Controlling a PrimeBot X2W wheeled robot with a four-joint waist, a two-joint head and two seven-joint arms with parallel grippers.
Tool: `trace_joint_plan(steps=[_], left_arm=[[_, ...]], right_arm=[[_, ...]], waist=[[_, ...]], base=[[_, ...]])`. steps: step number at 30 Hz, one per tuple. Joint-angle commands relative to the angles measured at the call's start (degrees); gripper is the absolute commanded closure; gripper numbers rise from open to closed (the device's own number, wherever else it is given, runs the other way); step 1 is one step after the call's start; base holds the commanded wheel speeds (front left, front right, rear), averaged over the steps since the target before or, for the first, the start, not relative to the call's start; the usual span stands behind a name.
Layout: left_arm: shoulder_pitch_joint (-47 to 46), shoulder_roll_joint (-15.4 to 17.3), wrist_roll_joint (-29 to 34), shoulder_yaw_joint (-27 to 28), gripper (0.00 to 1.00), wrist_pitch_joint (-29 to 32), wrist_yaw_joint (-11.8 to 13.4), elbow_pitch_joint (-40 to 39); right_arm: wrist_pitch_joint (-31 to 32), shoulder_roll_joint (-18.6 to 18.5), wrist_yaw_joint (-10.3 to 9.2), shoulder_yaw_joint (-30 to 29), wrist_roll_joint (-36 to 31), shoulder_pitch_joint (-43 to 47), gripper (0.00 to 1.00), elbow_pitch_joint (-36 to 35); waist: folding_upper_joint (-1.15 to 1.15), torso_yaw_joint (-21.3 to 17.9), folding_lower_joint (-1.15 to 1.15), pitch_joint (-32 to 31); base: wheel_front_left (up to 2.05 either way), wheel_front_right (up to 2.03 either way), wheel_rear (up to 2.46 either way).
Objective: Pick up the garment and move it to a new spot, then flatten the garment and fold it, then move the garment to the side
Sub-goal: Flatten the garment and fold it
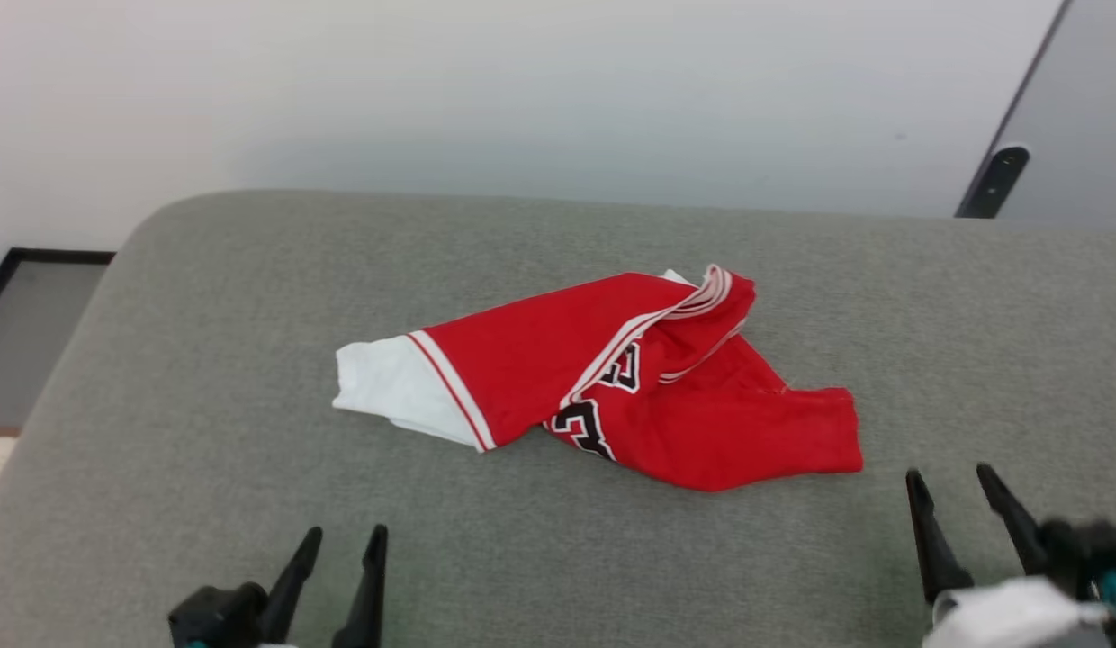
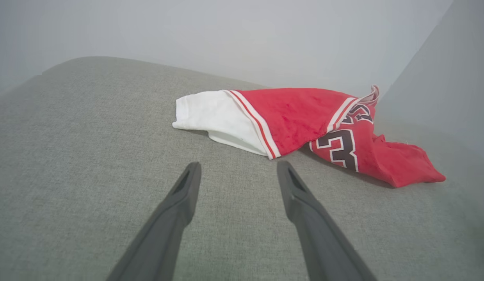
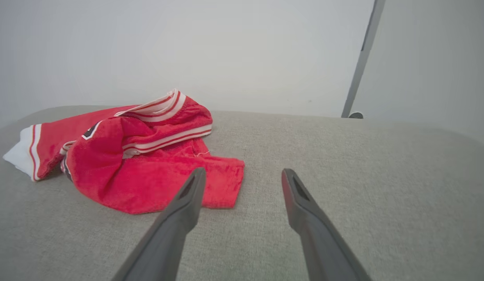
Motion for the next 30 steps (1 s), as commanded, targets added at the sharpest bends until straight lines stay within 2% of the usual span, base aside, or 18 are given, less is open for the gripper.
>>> trace_joint_plan(steps=[1, 7, 13, 17, 30], left_arm=[[1.3, -1.6, 2.1, 1.4, 0.00, 0.0, -0.9, -0.4], [1.4, -6.8, 7.7, 4.8, 0.00, 0.0, -4.1, -0.1], [-0.2, -11.2, 10.9, 7.6, 0.00, 0.0, -7.8, 1.8], [-0.8, -14.0, 12.4, 9.0, 0.00, 0.0, -10.3, 3.3], [-2.6, -20.4, 16.8, 13.1, 0.00, 0.0, -15.5, 6.5]], right_arm=[[3.2, -1.3, -0.07, 1.0, -0.2, -3.2, 0.00, 1.1], [16.4, -7.8, -0.08, 7.5, 2.1, -16.9, 0.00, 7.9], [28.0, -14.6, -0.08, 16.9, 6.7, -30.8, 0.00, 18.8], [35.0, -17.5, -0.08, 21.5, 10.3, -37.5, 0.00, 25.6], [42.5, -20.9, -0.08, 34.2, 18.0, -48.3, 0.00, 35.5]], waist=[[0.00, 1.7, 0.00, 0.1], [0.00, 6.0, 0.00, 2.7], [0.00, 10.3, 0.00, 5.8], [0.00, 12.5, 0.00, 7.5], [0.00, 15.3, 0.00, 11.6]], base=[[0.00, 0.00, 0.00], [0.00, 0.00, 0.00], [0.00, 0.00, 0.00], [0.00, 0.00, 0.00], [0.00, 0.00, 0.00]])
